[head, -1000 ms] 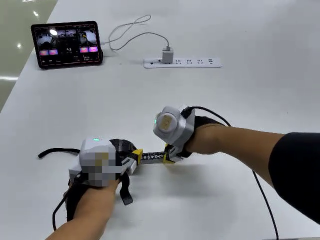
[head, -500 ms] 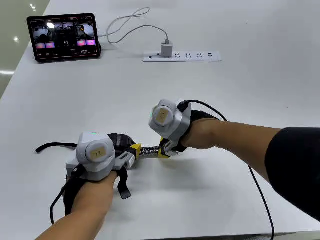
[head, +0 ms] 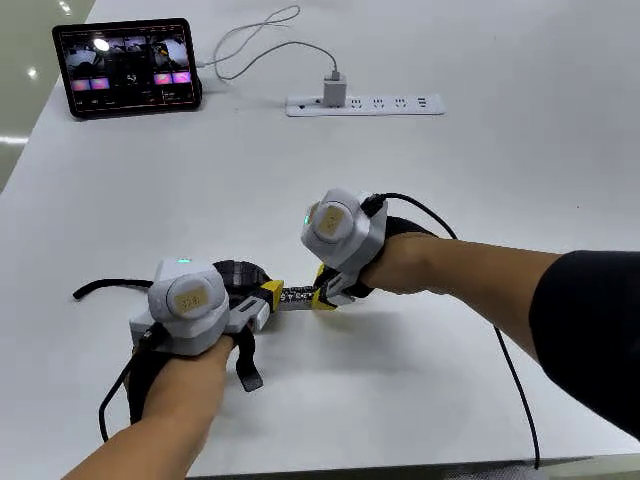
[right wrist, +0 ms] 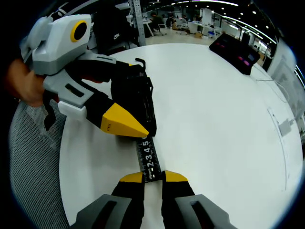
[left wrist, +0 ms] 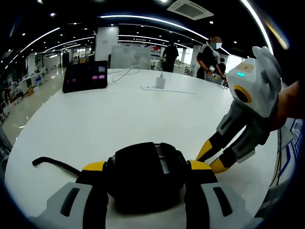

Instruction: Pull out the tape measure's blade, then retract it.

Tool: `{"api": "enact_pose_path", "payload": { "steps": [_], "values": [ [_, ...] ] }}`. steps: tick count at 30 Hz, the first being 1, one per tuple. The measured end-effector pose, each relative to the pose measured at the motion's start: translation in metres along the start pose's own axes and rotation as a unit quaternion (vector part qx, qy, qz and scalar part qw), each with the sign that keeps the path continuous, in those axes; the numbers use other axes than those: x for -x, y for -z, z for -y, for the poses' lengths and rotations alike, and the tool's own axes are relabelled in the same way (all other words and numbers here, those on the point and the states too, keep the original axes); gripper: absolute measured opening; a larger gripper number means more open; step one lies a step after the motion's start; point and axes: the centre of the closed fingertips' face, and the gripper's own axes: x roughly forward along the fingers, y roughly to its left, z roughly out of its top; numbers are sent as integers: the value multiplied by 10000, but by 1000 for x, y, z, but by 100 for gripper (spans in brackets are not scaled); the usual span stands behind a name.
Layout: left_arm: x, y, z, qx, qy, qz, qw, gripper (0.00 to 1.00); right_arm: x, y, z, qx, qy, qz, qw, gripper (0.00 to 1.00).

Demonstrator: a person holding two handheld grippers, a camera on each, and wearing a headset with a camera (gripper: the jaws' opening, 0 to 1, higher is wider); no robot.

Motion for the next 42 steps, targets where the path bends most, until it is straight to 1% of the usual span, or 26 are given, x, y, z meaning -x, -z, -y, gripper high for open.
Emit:
{"api": "enact_pose_path", "payload": {
  "steps": [4, 27, 32, 35, 42],
  "values": [
    [0, 0, 1, -9, 24, -7, 10000, 60, -1, -3, -1, -15, 4, 75, 10000, 9],
    [1, 0, 1, -4, 52, -63, 10000, 61, -7, -11, -3, 111, 16, 159, 9998, 9],
    [1, 0, 1, -2, 47, -56, 10000, 61, -8, -13, -3, 86, 9, 211, 9997, 9],
    [0, 0, 1, 0, 53, -55, 10000, 61, -9, -15, -4, 205, 18, 255, 9995, 9],
    [1, 1, 0, 7, 75, -77, 9999, 61, -10, -20, -5, 158, -17, 357, 9992, 9]
  ]
}}
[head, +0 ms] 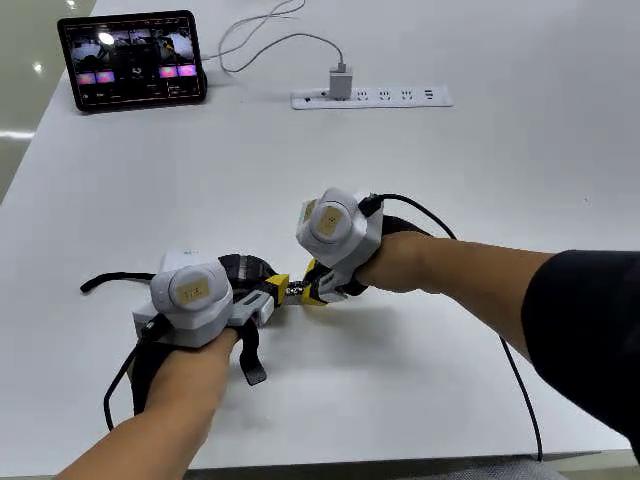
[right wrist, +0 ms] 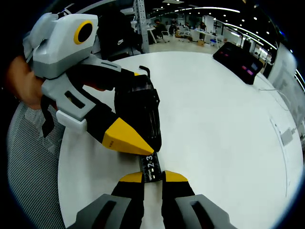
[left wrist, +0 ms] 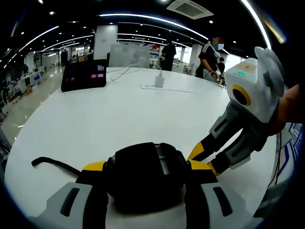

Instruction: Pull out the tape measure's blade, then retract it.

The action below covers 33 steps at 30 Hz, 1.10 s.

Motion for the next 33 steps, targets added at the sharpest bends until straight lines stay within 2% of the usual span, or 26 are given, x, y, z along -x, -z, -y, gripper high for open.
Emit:
{"api": "enact_pose_path", "payload": {
  "steps": [4, 13, 16, 33],
  "values": [
    [0, 0, 0, 0, 13, 0, 10000, 61, -1, -3, -1, 59, -3, 17, 10000, 9],
    [0, 0, 0, 1, 13, 16, 10000, 61, -3, -5, 0, -90, -75, 37, 9999, 9],
    [0, -1, 0, -9, 22, 14, 10000, 61, -4, -6, -1, 32, -88, 49, 9999, 9],
    [0, -1, 0, 20, 36, 13, 10000, 61, -9, -15, -4, 99, -63, 134, 9998, 9]
  ]
}}
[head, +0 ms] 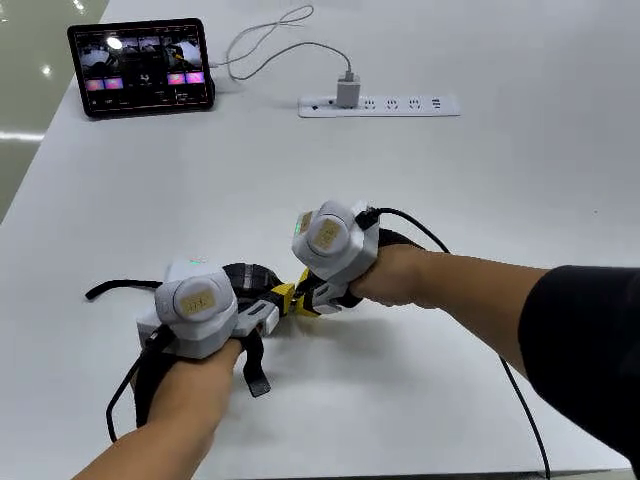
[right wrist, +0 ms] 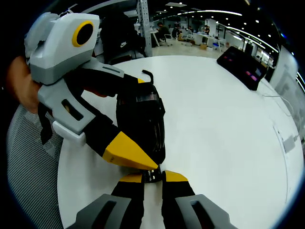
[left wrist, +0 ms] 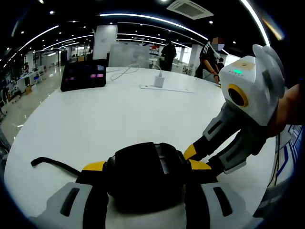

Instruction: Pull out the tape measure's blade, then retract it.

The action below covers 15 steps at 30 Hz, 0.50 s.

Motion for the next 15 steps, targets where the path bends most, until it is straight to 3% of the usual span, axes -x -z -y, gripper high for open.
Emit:
{"api": "enact_pose_path", "payload": {
  "steps": [15],
  "values": [
    [0, 0, 0, 14, 14, 3, 10000, 61, -4, -4, -1, -47, -39, 76, 10000, 10]
  ]
}}
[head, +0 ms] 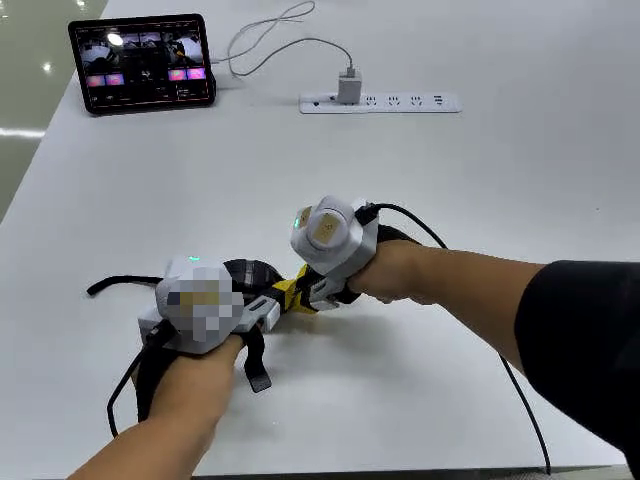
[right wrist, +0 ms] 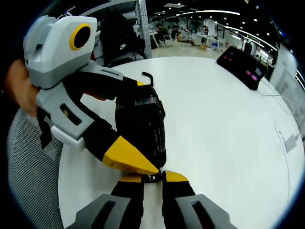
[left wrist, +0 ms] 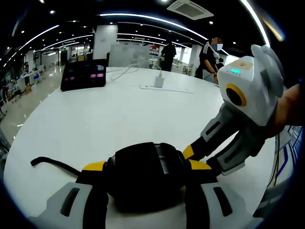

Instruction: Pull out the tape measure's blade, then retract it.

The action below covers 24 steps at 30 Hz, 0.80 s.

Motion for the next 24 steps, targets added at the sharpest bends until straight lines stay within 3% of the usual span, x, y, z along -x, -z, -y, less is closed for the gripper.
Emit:
{"api": "enact_pose_path", "payload": {
  "steps": [14, 24],
  "values": [
    [0, 0, 1, -15, 24, -20, 10000, 61, -1, 0, 0, 80, 21, 43, 10000, 11],
    [1, -1, 1, 16, -3, 136, 9999, 63, 0, 0, 0, 64, 104, 118, 9999, 12]
  ]
}}
